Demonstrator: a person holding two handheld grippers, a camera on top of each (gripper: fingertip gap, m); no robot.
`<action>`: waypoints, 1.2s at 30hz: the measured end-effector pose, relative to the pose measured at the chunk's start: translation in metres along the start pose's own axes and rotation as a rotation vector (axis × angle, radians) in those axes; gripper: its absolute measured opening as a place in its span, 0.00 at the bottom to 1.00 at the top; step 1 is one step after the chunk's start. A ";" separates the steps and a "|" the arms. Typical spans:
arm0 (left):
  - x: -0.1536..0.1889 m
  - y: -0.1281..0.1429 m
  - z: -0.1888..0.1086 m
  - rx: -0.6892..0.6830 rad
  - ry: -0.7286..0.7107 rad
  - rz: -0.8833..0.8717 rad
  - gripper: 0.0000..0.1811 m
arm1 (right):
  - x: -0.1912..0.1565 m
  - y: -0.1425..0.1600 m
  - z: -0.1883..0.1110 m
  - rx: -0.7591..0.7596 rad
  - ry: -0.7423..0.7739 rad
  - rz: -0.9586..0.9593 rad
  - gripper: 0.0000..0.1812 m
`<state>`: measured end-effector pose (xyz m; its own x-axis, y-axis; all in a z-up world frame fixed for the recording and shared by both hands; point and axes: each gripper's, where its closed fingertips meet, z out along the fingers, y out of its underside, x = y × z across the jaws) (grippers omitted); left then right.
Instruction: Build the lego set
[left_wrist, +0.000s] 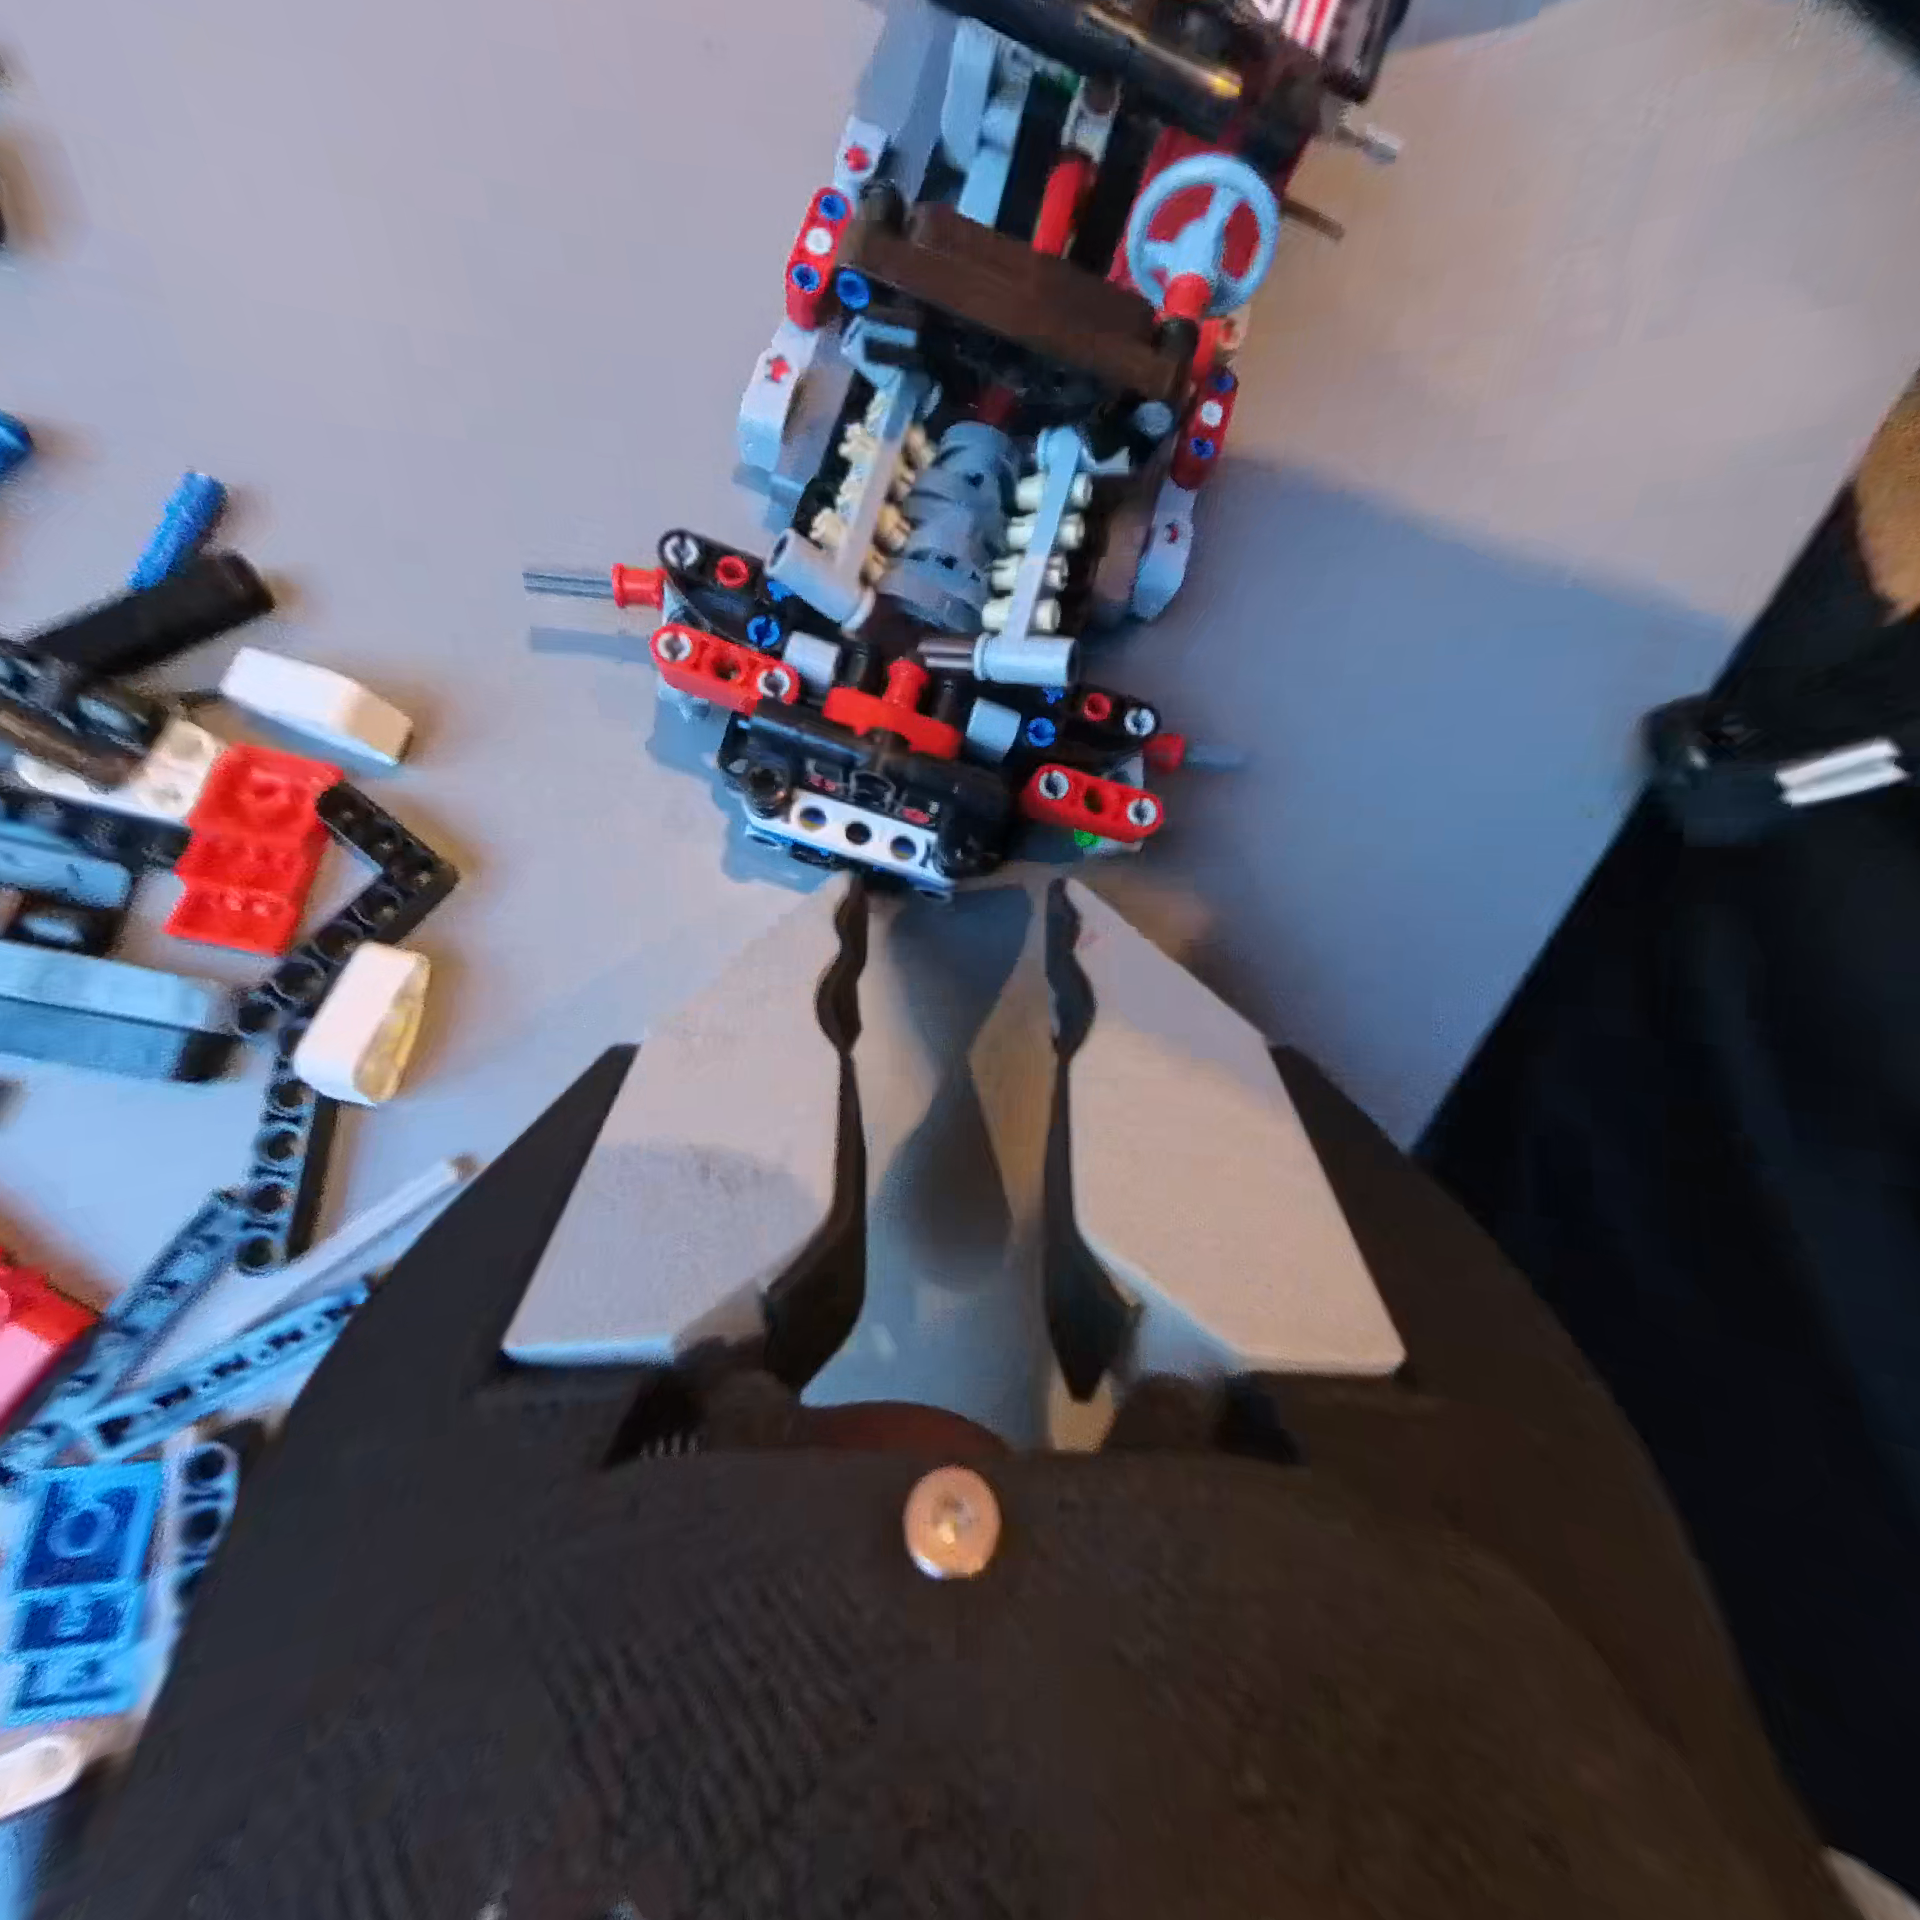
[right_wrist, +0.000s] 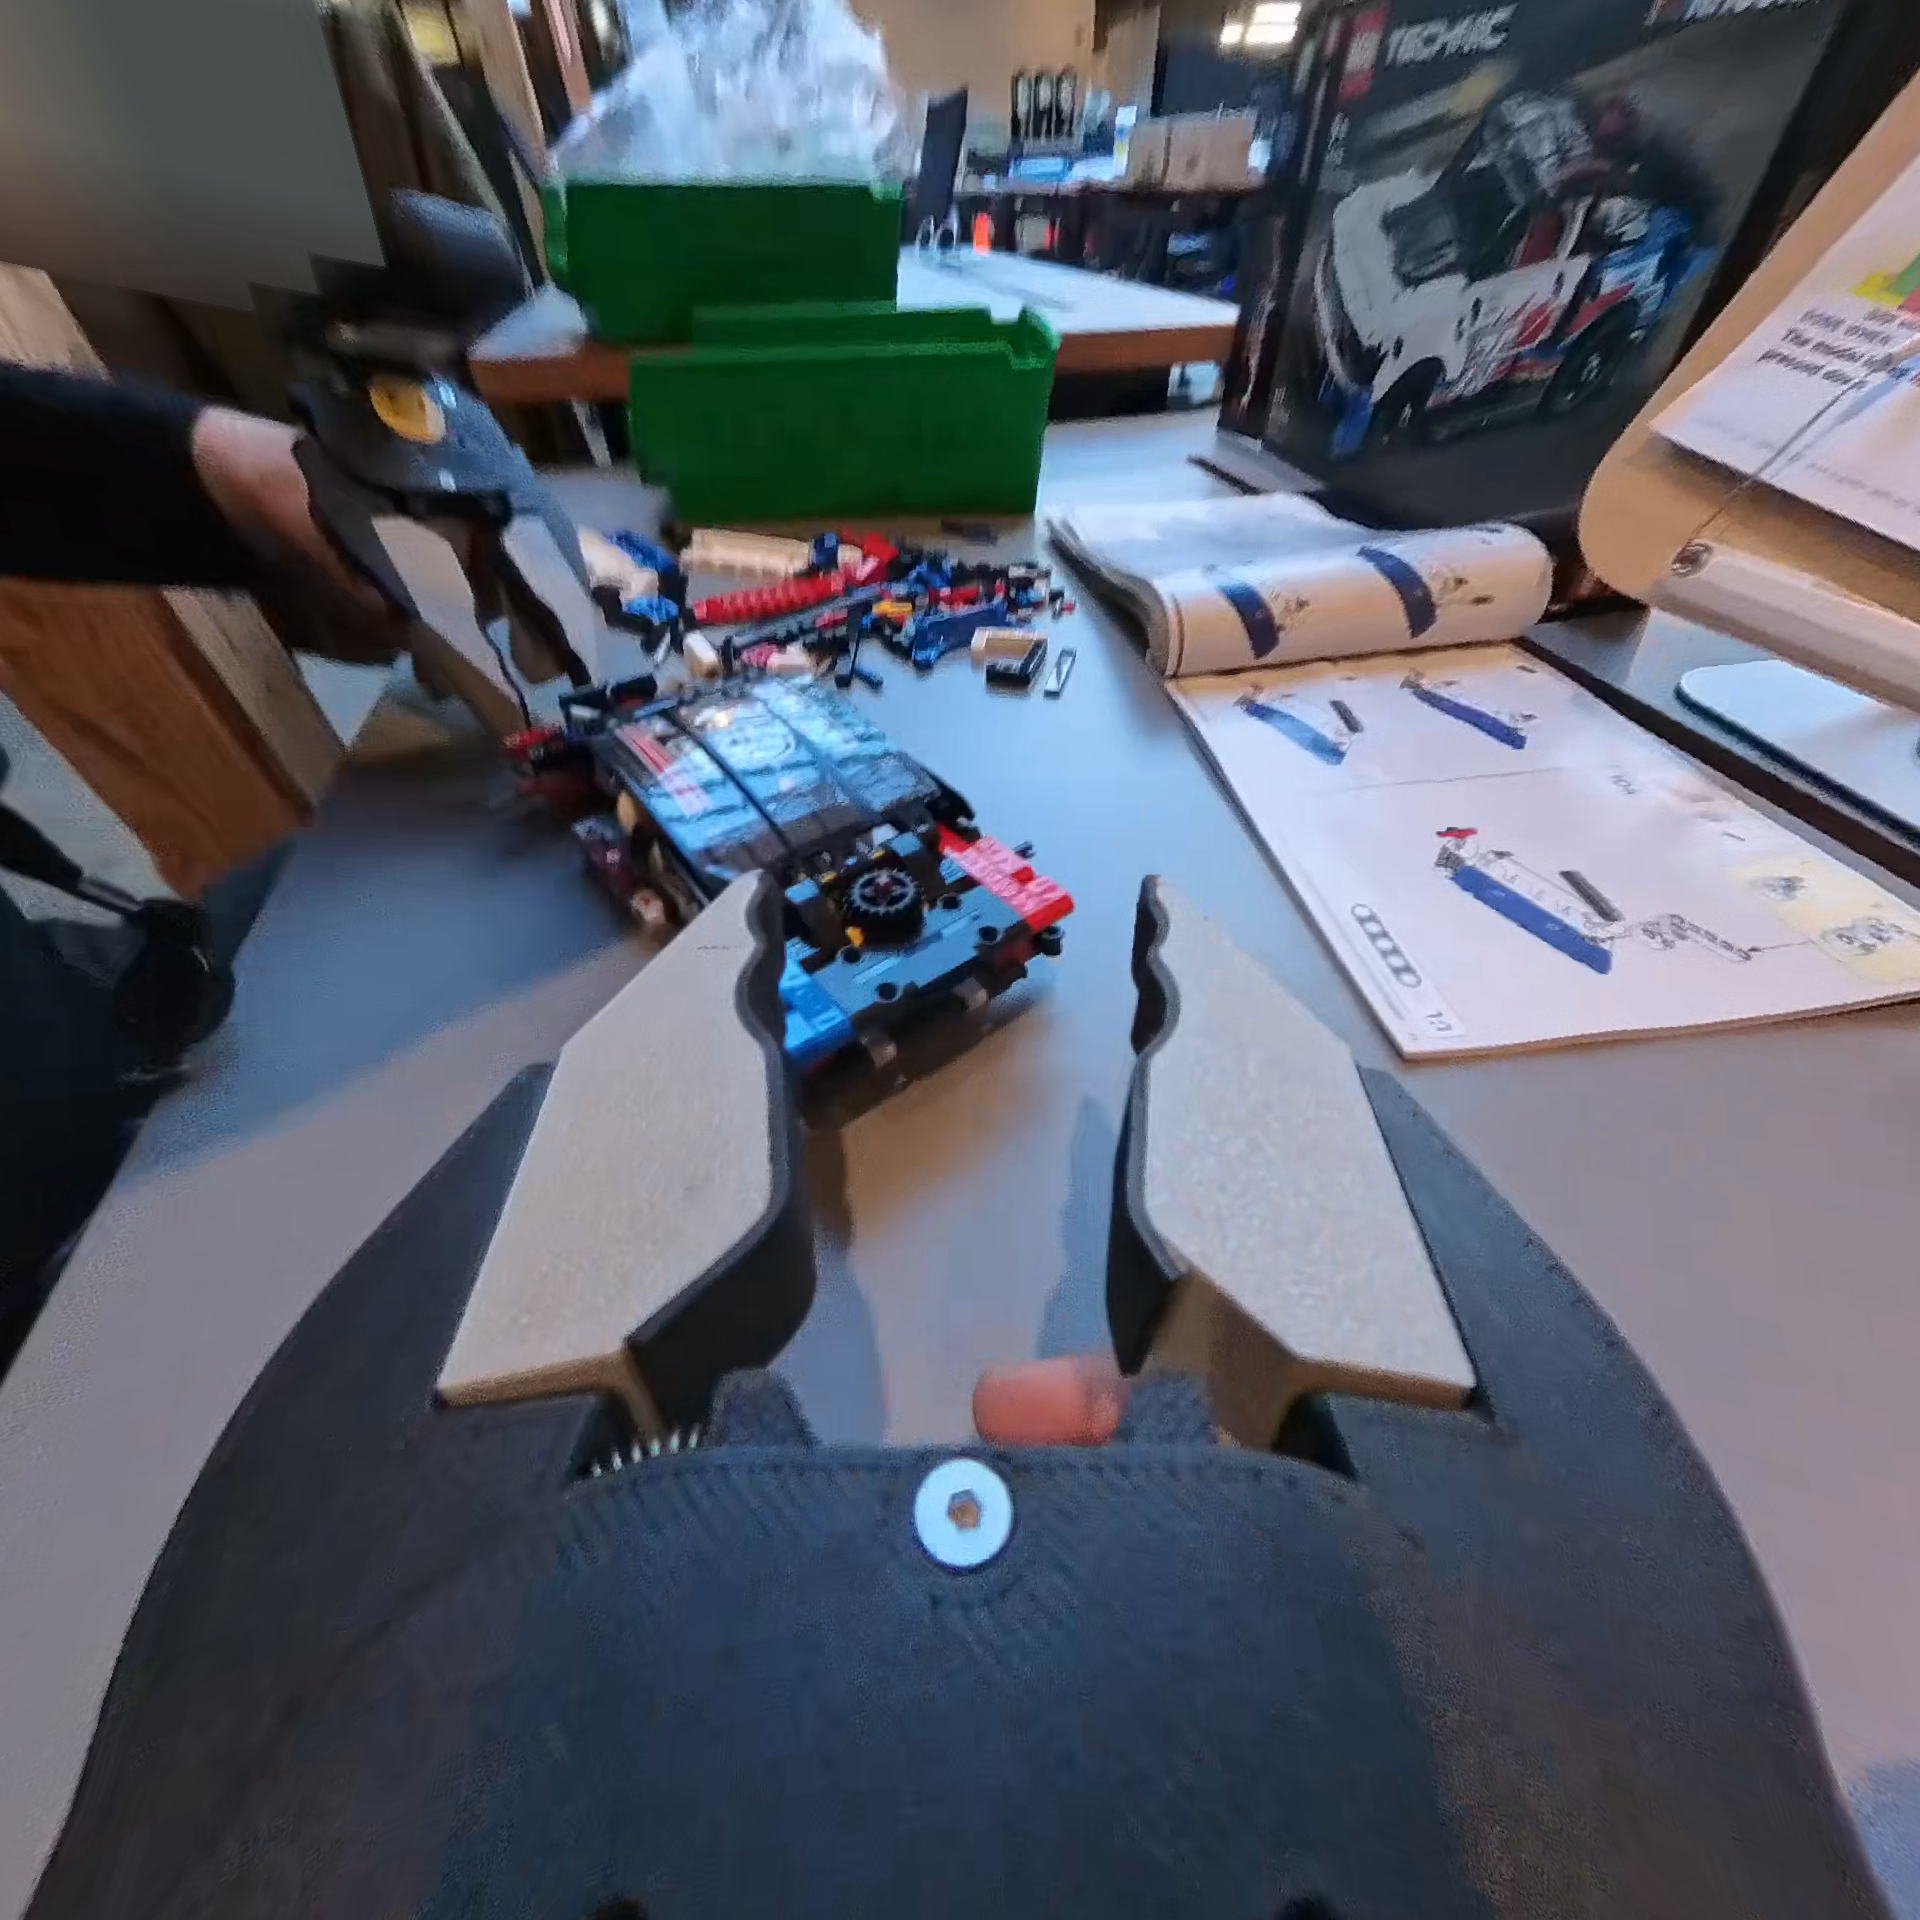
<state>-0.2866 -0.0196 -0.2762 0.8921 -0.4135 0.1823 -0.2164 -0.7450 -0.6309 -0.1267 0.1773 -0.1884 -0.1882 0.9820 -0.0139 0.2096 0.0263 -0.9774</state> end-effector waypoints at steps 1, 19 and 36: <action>-0.003 -0.001 0.002 0.017 -0.050 0.053 0.16 | -0.006 0.003 0.001 -0.037 -0.006 -0.028 0.38; -0.028 -0.110 0.030 0.329 -0.010 0.148 0.32 | 0.000 -0.052 -0.001 0.060 0.176 -0.034 0.35; -0.037 -0.136 -0.031 0.653 0.220 0.072 0.33 | 0.017 -0.140 0.077 0.271 0.142 0.040 0.34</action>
<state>-0.3019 0.0809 -0.1741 0.7686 -0.5976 0.2283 0.0728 -0.2729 -0.9593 -0.2333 0.1761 -0.0678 -0.0448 0.9981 -0.0430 -0.0531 -0.0453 -0.9976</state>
